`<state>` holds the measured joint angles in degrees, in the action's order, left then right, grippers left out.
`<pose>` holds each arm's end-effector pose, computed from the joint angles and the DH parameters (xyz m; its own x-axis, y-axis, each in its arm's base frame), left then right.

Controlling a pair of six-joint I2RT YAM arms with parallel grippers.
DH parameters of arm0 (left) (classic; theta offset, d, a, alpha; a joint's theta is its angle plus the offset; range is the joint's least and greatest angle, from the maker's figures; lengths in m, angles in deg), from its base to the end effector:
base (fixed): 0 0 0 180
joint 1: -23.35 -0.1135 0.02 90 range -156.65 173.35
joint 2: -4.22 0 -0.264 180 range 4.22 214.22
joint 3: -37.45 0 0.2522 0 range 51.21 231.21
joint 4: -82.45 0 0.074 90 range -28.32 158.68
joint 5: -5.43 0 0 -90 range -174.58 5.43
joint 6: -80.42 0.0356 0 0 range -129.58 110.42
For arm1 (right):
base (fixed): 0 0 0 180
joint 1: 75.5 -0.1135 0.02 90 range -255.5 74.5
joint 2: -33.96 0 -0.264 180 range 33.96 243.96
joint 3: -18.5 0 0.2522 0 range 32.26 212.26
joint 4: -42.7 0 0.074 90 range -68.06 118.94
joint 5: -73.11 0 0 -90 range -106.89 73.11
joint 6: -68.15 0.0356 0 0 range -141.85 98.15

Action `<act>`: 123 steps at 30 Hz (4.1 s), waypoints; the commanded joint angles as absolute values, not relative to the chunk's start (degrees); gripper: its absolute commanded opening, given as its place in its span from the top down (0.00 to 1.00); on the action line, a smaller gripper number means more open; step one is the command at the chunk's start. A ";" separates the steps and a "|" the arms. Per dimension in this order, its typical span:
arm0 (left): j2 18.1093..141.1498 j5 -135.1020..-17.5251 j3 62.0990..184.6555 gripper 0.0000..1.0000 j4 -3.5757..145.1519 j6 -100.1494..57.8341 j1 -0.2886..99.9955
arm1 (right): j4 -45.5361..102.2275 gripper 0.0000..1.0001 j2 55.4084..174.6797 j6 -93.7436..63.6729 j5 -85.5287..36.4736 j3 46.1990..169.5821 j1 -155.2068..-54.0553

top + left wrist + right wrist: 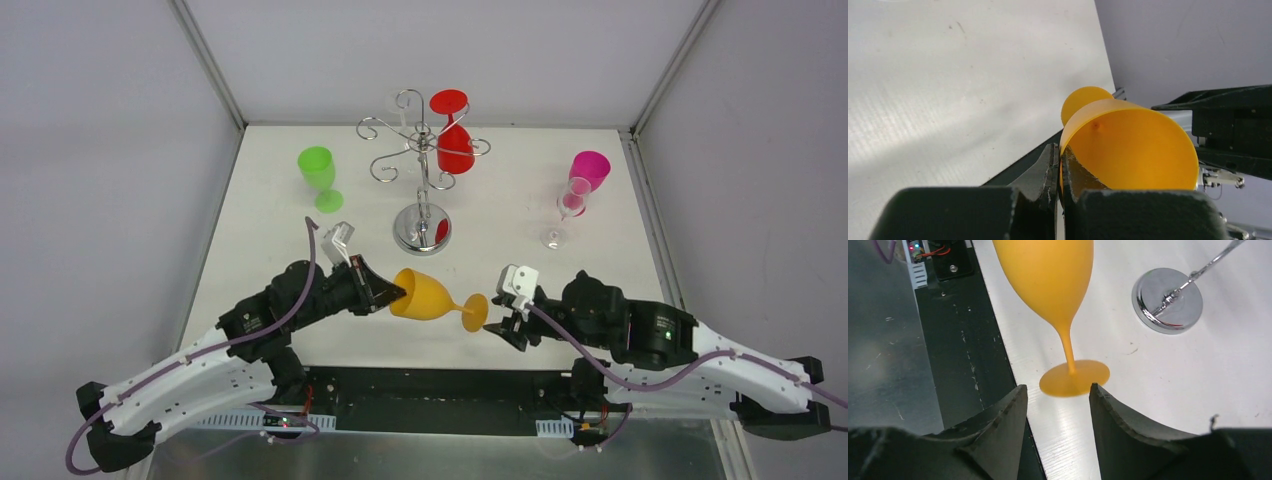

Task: Take the wine glass off the wine glass rack
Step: Place the wine glass at the center of the board, then pick up the wine glass from the wine rack.

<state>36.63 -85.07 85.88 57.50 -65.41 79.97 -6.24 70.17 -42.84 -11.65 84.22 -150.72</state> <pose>0.0816 -0.1232 0.3076 -0.7349 -0.3883 -0.5560 0.3957 0.4203 -0.8166 0.0362 0.1246 0.3573 0.2578 -0.4211 -0.8696 -0.9089 0.1997 -0.3662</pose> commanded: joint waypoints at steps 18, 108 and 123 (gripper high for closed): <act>49.10 -87.72 110.50 1.00 26.28 -45.89 55.71 | -8.74 0.39 69.32 -29.50 3.51 86.35 -150.84; 87.77 -99.17 123.80 0.61 34.00 -27.90 28.72 | -12.88 0.29 68.78 -14.33 7.72 84.66 -150.20; 77.17 -96.46 125.18 0.53 31.79 -27.68 28.72 | -12.53 0.25 74.23 -16.54 15.79 93.25 -149.92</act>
<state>80.89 -98.38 123.96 32.63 -28.25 29.24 -14.59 72.97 -15.15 10.47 88.53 -150.38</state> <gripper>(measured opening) 0.466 0.740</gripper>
